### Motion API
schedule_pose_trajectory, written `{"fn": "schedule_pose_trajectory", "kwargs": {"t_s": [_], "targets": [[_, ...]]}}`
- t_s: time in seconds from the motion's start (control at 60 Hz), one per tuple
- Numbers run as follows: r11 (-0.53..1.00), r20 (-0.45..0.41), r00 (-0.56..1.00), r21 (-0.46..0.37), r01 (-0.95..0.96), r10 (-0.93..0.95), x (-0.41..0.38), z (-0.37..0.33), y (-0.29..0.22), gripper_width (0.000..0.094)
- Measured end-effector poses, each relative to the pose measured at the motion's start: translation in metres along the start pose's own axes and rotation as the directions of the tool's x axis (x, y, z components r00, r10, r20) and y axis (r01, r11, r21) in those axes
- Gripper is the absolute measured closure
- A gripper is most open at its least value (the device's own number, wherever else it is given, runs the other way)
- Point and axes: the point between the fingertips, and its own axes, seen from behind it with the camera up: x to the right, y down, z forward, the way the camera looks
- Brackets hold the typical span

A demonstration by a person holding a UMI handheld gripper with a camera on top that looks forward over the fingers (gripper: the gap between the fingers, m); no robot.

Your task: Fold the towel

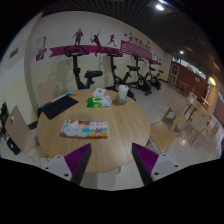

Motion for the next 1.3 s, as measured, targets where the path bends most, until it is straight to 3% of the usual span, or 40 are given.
{"fn": "schedule_pose_trajectory", "kwargs": {"t_s": [0.167,0.233,0.6,0.733,1.3], "targets": [[0.999,0.049,0.998,0.005,0.034,-0.034,-0.037,0.004,-0.005,0.0089],[0.999,0.062,0.997,0.008,0.043,-0.043,-0.092,0.009,-0.013,0.0086],[0.994,0.147,0.984,0.039,0.099,-0.103,-0.237,0.034,-0.016,0.0081],[0.994,0.140,0.986,0.068,0.084,-0.093,-0.265,0.077,-0.017,0.0080],[0.998,0.096,0.994,-0.007,0.060,-0.059,-0.304,0.292,-0.002,0.0124]]}}
